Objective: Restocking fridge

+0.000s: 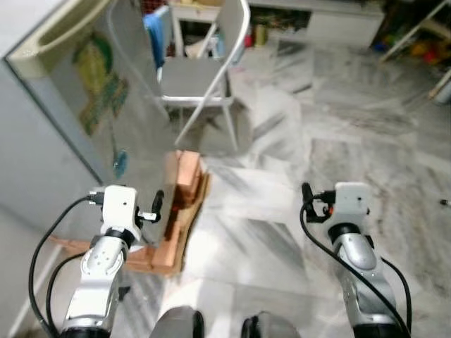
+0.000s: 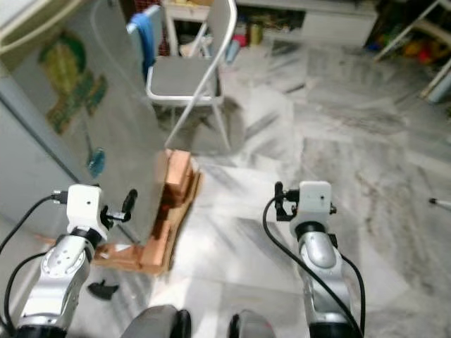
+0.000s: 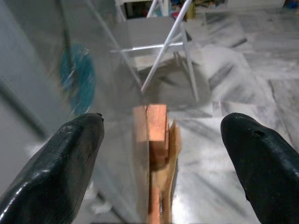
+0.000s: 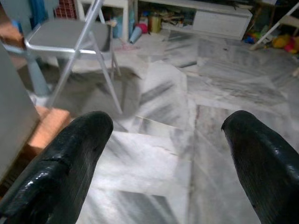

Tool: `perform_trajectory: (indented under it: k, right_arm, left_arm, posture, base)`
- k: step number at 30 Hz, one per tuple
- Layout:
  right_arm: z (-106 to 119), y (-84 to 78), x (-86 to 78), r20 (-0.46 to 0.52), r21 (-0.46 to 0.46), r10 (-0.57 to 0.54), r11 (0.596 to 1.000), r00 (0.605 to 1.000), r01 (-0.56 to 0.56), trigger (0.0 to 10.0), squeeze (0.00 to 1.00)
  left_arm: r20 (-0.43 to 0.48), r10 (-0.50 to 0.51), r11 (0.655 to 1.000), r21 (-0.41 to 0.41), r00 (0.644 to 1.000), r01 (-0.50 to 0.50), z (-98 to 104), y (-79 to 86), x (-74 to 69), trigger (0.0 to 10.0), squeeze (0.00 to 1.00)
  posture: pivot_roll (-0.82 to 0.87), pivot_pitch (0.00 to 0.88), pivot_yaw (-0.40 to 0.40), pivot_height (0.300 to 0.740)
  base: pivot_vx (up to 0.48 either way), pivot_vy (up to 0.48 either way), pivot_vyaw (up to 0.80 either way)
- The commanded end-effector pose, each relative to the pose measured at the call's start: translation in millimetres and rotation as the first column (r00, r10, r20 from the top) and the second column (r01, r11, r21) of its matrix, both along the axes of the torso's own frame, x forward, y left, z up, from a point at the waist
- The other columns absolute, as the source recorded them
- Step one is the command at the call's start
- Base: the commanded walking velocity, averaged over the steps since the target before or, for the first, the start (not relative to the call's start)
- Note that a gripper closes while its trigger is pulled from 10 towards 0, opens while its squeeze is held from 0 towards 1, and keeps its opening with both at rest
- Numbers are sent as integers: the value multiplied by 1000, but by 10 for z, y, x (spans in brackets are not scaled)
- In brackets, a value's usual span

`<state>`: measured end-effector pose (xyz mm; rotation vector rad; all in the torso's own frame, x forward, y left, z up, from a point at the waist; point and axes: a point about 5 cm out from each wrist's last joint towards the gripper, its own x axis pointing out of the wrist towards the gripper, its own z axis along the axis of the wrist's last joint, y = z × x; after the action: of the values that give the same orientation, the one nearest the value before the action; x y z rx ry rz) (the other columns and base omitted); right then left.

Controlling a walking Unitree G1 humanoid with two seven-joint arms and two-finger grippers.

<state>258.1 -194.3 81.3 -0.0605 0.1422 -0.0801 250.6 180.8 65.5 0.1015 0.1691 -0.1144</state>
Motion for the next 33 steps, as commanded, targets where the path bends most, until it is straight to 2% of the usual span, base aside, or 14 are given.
perform_trajectory:
  k: [1,3,6,8,13,16,18,22,23,26,27,29,33]
  right_arm:
    - [-1,-60,-41,18,19,-28,999,999,27,10000,0]
    - [17,-10,-61,17,-25,40,999,999,-40,10000,0]
    - [31,58,-153,18,113,83,990,996,-84,10000,0]
    - [50,77,-185,29,84,102,991,994,-104,10000,0]
    - [2,64,-246,15,52,73,996,997,-74,10000,0]
    - [48,71,-161,29,28,49,998,998,-50,10000,0]
    - [15,57,-152,-2,-22,16,1000,1000,-16,10000,0]
    - [-26,92,-153,-28,59,18,998,999,-16,10000,0]
    - [-15,98,-148,-22,71,18,997,1000,-17,10000,0]
    - [-2,107,-102,-25,18,2,1000,1000,-1,10000,0]
    - [72,138,-48,6,51,25,998,1000,-26,10000,0]
    - [131,157,-26,36,51,54,997,998,-56,10000,0]
    - [135,157,-46,45,64,75,995,996,-78,10000,0]
  left_arm:
    - [-3,-11,1000,6,1000,11,-20,1,-20,10000,0]
    - [5,-2,1000,17,1000,2,-14,29,-34,10000,0]
    - [5,2,1000,16,1000,-2,-18,36,-49,10000,0]
    - [7,2,1000,13,1000,-2,-18,33,-52,10000,0]
    - [27,28,1000,9,999,-28,2,38,19,10000,0]
    - [87,3,1000,-6,996,-2,140,-7,287,10000,0]
    - [97,9,1000,-16,995,-7,170,-9,344,10000,0]
    - [114,11,1000,-12,993,-10,214,-16,393,10000,0]
    - [122,18,1000,-1,992,-18,223,-10,395,10000,0]
    - [125,59,997,34,990,-64,195,53,394,10000,0]
    - [110,95,995,21,989,-98,173,101,424,10000,0]
    - [112,118,992,29,987,-122,180,127,459,10000,0]
    - [115,122,992,24,986,-125,190,120,512,10000,0]
  posture:
    - [27,68,-7,740]
    - [28,64,-3,740]
    - [33,61,-9,740]
    - [35,60,-10,740]
    - [40,45,-10,740]
    - [20,15,-7,740]
    - [24,31,-6,740]
    - [39,73,-4,740]
    - [38,56,-3,740]
    - [26,57,4,740]
    - [17,57,4,740]
    - [16,59,3,740]
    - [14,70,1,740]
  base:
    - [-251,330,0]
    - [0,0,0]
    - [0,0,0]
    - [0,0,0]
    - [0,0,0]
    - [0,0,0]
    - [0,0,0]
    - [0,0,0]
    - [0,0,0]
    - [0,0,0]
    - [0,0,0]
    - [0,0,0]
    - [0,0,0]
